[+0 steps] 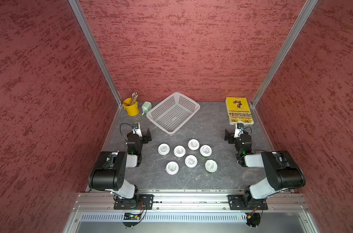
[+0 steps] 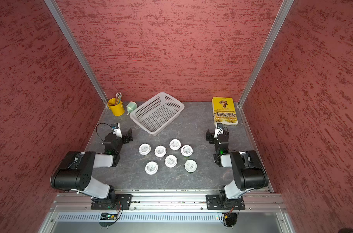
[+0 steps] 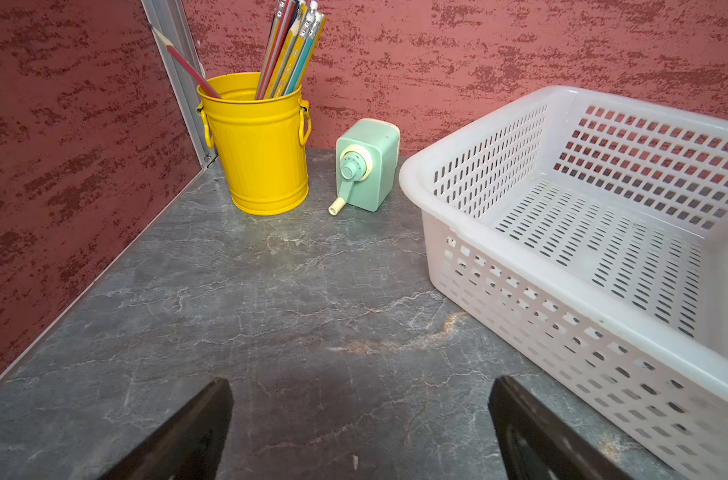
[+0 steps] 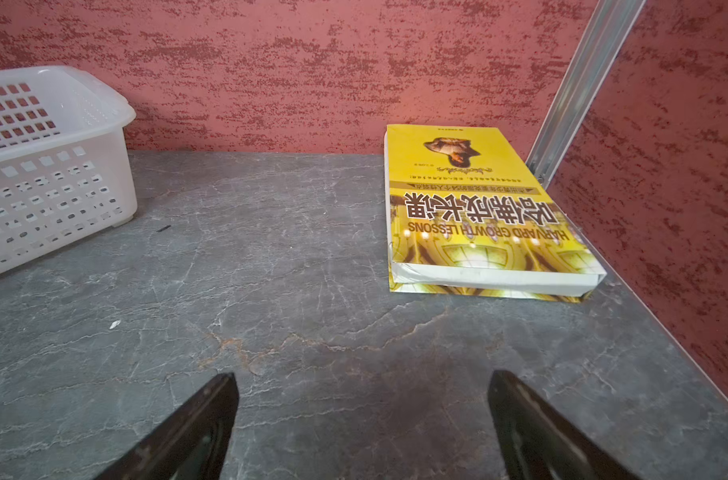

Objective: Put the yogurt in the basket
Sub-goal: Adjust the basket at the center of the board.

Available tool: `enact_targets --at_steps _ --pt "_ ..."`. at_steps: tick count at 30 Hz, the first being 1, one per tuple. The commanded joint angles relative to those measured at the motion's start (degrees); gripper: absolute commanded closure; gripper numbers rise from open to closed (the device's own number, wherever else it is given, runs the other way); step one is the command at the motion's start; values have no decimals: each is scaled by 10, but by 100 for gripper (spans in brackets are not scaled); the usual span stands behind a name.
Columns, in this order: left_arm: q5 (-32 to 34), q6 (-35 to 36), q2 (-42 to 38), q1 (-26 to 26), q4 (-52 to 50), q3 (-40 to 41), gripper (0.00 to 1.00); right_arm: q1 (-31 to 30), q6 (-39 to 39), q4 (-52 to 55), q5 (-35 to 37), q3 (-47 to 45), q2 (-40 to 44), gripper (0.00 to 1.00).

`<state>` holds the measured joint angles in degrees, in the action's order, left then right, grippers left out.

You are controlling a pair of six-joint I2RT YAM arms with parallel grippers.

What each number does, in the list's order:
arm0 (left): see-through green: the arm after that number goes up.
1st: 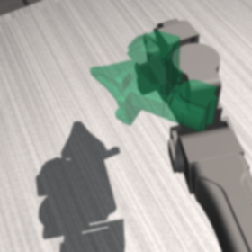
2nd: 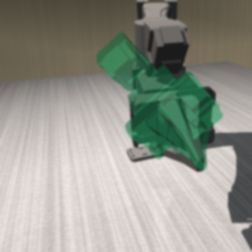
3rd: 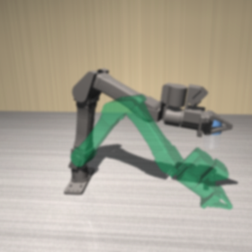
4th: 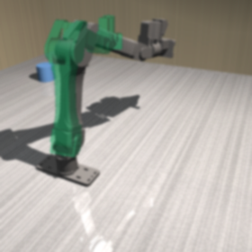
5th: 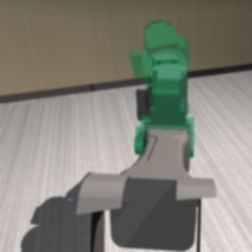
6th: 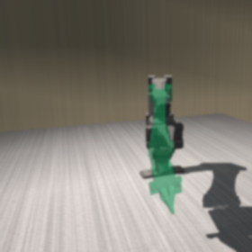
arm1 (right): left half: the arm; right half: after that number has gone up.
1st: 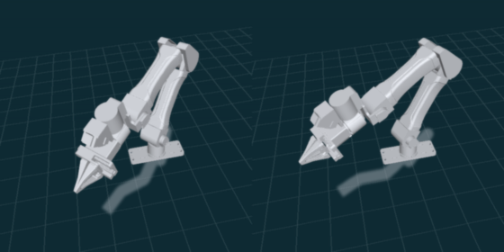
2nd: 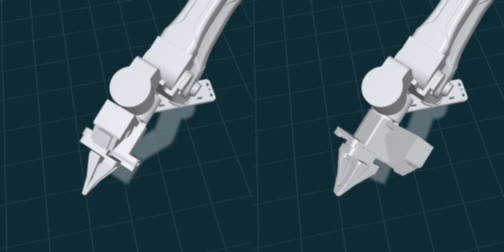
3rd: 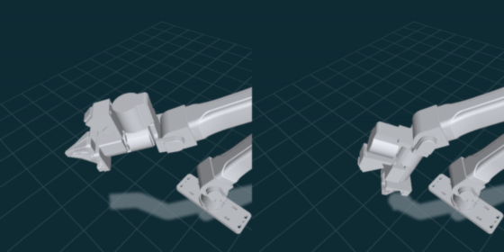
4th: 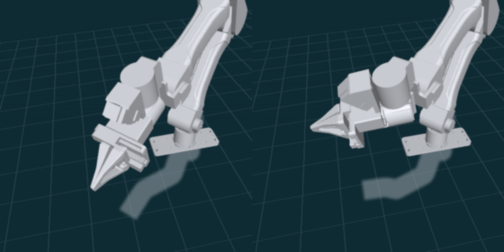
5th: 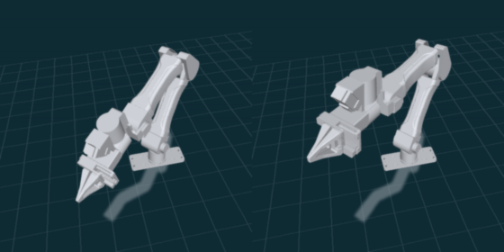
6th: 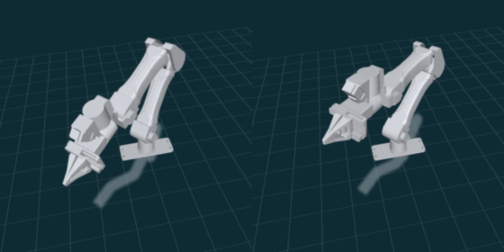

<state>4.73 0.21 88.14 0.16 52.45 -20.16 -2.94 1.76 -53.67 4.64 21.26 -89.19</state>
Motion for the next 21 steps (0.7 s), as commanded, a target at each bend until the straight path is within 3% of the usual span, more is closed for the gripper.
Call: enact_targets --at_steps 1,16,18,21 --pt "-5 -6 -2 5 1 -9 0 4 0 0 -9 5 4 1" --pt "-42 -7 -6 16 -13 -15 0 5 -2 6 -13 8 3 2" --pt "-1 -9 -22 5 -34 -22 0 12 -5 11 -28 10 5 2" --pt "91 -10 -99 -20 -194 -83 0 12 7 55 -50 22 45 5"
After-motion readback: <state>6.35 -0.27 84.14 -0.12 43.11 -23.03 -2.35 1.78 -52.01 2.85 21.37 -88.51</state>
